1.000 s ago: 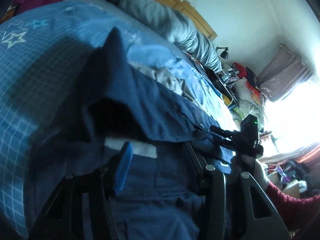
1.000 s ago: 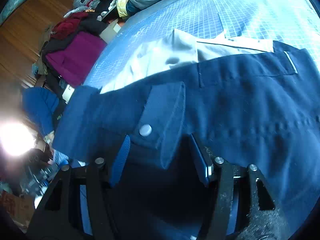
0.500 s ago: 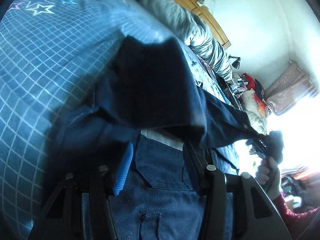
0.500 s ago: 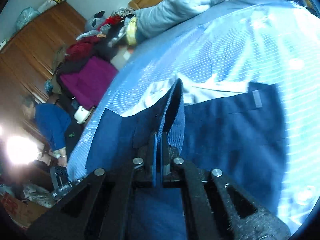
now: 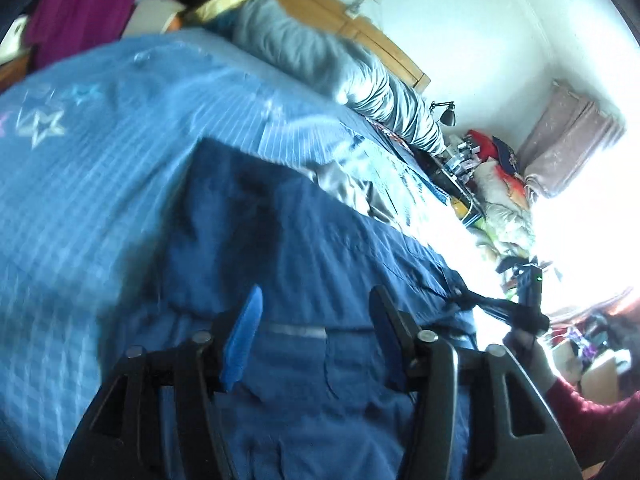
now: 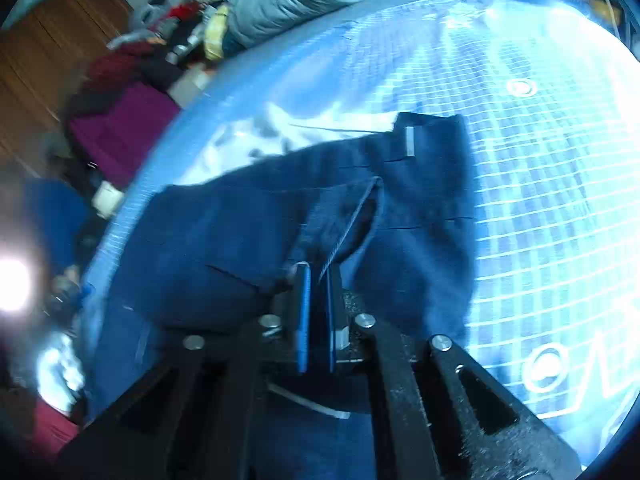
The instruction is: Fold small clothes
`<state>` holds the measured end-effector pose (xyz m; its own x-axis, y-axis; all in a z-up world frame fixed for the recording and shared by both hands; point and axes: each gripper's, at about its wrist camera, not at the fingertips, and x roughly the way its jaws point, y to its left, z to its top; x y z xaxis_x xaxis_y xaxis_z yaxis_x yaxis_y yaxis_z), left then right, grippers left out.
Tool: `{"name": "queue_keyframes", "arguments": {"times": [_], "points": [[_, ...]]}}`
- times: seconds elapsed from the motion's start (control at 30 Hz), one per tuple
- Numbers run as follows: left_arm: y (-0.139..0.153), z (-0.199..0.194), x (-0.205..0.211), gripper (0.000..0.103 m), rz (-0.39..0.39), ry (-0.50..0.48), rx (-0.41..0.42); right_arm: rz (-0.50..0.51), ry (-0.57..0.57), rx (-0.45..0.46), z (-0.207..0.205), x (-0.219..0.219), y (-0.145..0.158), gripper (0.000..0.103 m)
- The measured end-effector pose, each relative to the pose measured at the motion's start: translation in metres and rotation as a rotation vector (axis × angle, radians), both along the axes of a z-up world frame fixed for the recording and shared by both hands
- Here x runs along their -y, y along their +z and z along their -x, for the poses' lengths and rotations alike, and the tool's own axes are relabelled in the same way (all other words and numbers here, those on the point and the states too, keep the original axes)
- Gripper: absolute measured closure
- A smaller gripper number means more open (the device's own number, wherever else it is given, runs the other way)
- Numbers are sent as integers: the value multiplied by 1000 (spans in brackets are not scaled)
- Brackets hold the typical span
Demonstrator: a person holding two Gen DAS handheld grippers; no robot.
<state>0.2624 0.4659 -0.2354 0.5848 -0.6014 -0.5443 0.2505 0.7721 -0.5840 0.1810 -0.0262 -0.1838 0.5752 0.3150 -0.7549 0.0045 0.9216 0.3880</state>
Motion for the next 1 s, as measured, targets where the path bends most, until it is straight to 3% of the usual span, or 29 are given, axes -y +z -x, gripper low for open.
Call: {"name": "queue_keyframes", "arguments": {"times": [0.03,0.13,0.2,0.3,0.33,0.37,0.43,0.5,0.53,0.57,0.67,0.8,0.9,1.0], "points": [[-3,-9,0,45,-18,1,-16,35,-38,8,3,4,3,81],[-16,-42,9,45,-62,-26,-93,10,-112,72,15,11,18,78],[-25,-54,15,45,-79,-52,-135,-37,-33,87,13,-2,16,78],[-41,-58,16,47,-88,-57,-161,-120,125,17,2,-23,-12,79],[-41,-57,11,47,-74,-49,-169,-129,132,-22,0,-20,-24,86],[-40,-55,4,49,-76,-35,-182,-140,116,-24,4,-11,-28,103],[-35,-41,-18,50,-71,7,-196,-123,63,-64,19,8,-24,103],[-28,-21,-44,48,-55,49,-201,-133,55,-53,49,30,-8,83],[-22,-5,-60,46,-69,79,-199,-153,60,-51,67,41,-1,66],[-18,8,-73,46,-58,93,-194,-170,63,-52,90,52,5,56],[-17,58,-112,38,80,83,-188,-195,66,-77,167,75,10,48],[-33,120,-137,38,140,20,-233,-219,47,-168,251,92,-3,46],[-49,158,-145,38,185,-16,-285,-263,45,-255,291,84,-24,46],[-60,181,-144,37,209,-61,-333,-257,105,-346,305,59,-53,43]]}}
